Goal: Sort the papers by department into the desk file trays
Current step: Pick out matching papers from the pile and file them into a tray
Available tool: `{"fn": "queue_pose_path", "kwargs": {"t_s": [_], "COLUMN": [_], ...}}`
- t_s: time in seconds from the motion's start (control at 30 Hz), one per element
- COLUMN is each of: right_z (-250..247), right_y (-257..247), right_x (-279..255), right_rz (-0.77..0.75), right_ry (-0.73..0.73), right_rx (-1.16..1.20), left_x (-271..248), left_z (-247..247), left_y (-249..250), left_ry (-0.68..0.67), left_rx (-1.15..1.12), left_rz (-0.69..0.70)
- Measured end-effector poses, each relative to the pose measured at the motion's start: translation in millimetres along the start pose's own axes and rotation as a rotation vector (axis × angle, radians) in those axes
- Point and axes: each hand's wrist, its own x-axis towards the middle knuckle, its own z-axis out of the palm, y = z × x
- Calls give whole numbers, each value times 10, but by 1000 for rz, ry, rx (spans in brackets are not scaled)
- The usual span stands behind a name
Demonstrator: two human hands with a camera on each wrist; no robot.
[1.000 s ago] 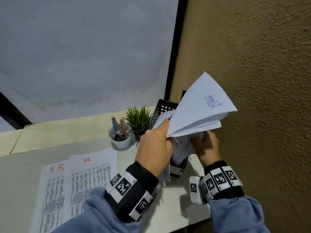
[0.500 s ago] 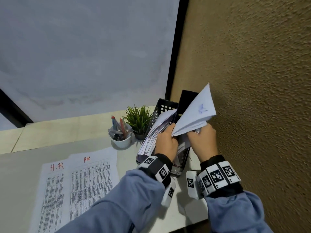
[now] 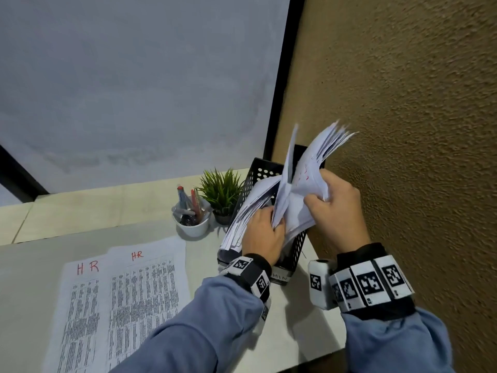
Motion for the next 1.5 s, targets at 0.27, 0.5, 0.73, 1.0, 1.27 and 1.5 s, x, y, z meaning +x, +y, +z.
{"fn": "queue_pose_path", "kwargs": {"t_s": [0.27,0.5,0.73,1.0,1.27,1.5], "right_z": [5,146,339,445,489,603], "right_y": [131,255,446,531,421,356], "right_x": [-10,-79,-207,-262,-227,-247], "right_rz": [-12,58,190,386,387,513], "right_ry": [-56,-84,-22,-26,-2,14], "right_rx": [-99,10,29,-12,-119,-146], "left_x": [54,25,-93,-81,23,42], "left_z": [-90,-121,-168,-85,-39,-106], "left_y": [-12,112,17,-62,67,164], "left_ry": [-106,-47,-8,-214,-211,-249], "left_rx": [199,115,86,204,246,256], "left_rz": [-55,49,200,33,54,99]}}
